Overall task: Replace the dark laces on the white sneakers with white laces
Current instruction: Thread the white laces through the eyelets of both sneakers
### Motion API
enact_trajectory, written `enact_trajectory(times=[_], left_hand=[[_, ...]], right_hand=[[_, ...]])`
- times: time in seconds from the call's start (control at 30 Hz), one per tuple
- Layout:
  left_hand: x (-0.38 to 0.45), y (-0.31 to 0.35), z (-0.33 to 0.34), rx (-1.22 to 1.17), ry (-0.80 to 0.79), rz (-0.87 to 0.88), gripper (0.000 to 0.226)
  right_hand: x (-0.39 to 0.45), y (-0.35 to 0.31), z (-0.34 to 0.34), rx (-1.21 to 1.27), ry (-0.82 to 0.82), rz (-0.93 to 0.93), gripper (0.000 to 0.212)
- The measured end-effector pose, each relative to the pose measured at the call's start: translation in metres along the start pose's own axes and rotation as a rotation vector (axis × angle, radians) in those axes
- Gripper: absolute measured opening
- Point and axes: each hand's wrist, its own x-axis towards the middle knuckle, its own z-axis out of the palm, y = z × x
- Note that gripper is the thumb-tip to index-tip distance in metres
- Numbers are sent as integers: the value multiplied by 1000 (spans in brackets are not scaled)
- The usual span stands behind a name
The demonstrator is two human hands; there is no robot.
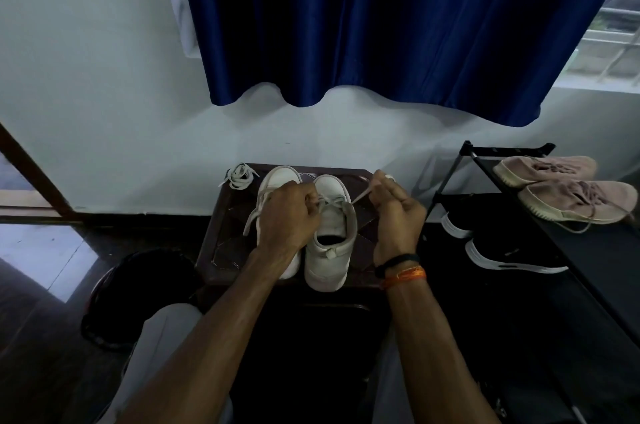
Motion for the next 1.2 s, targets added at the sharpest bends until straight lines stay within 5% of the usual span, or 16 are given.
enact_trajectory(times=[0.37, 0.63, 0.87, 1.2], left_hand=[[1, -2, -11, -102, -108, -78, 20], [7, -15, -13, -197, -169, -107, 17], [3, -12, -9, -249, -98, -146, 23], [14, -12, -42, -184, 49, -152, 18]], right_hand=[[3, -7, -1, -104, -179, -70, 39], [-2, 3, 1, -341, -401, -128, 85], [8, 0, -8, -370, -385, -148, 116], [12, 13, -19, -429, -327, -25, 117]])
